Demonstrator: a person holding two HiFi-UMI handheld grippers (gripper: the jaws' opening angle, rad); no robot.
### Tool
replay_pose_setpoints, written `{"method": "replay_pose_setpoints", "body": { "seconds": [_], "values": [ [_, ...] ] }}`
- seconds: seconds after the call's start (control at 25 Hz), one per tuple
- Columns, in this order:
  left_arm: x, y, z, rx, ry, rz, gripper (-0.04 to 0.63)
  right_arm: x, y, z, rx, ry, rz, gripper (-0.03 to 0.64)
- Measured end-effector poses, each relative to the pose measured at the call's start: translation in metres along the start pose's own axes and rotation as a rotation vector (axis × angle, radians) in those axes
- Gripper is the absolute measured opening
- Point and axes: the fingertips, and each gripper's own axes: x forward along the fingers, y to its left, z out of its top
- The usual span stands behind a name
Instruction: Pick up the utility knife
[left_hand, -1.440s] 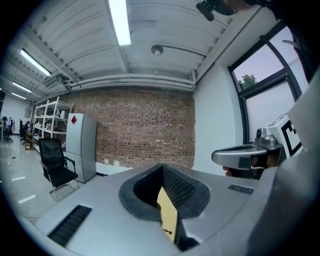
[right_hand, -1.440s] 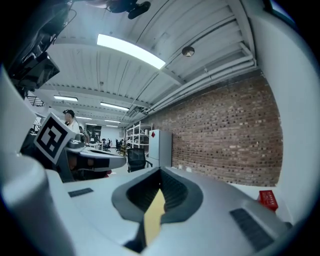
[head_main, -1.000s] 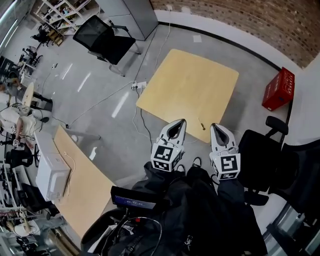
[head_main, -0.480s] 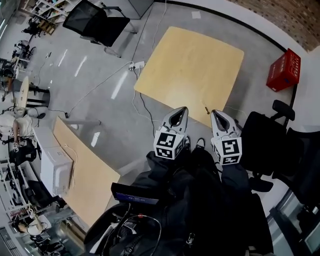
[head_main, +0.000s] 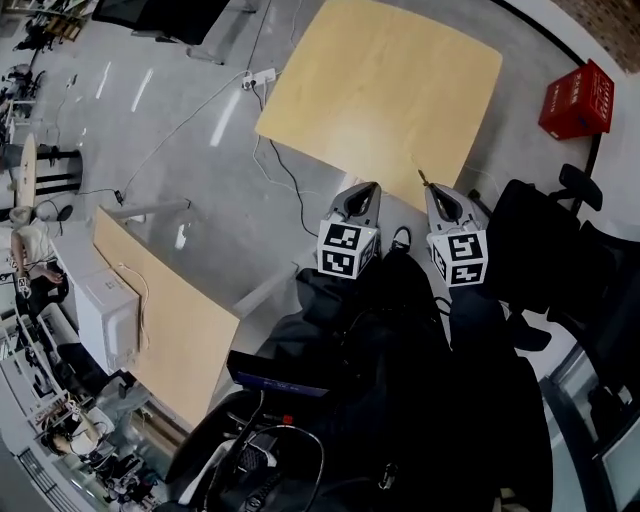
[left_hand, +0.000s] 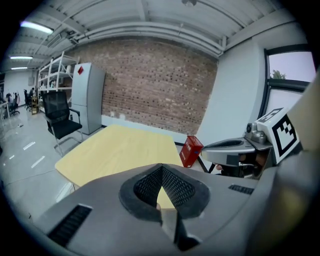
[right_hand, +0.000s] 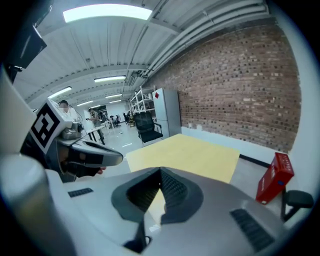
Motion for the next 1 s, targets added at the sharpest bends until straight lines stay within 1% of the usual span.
{"method": "replay_pose_setpoints", "body": {
  "seconds": [0.12,0.28,0.4,0.52,0.68,0.84,1.0],
  "values": [
    [0.008,0.007,-0.024,-0.026,0.059,-0.004,0.000,0.019,-0.002,-0.022,0.006,0.053,0.003,0.003],
    [0.012,0.019,-0.051,-0.046,0.124,0.014,0.000,0.035,-0.004,-0.051,-0.005,0.133,0.004,0.003],
    [0.014,0.028,-0.065,-0.072,0.169,0.029,0.000,0.045,-0.008,-0.066,-0.004,0.169,0.000,0.004],
    [0.018,0.037,-0.078,-0.080,0.196,0.043,0.000,0.054,-0.012,-0.079,0.002,0.197,-0.006,0.005],
    [0.022,0.042,-0.091,-0.094,0.231,0.043,0.000,0.071,-0.016,-0.096,-0.019,0.252,0.003,0.005],
    [0.022,0.044,-0.097,-0.094,0.240,0.037,0.000,0.086,-0.019,-0.111,-0.043,0.307,0.019,0.005],
    [0.020,0.049,-0.109,-0.099,0.251,0.046,0.000,0.100,-0.028,-0.127,-0.054,0.353,0.008,0.011]
  ]
}}
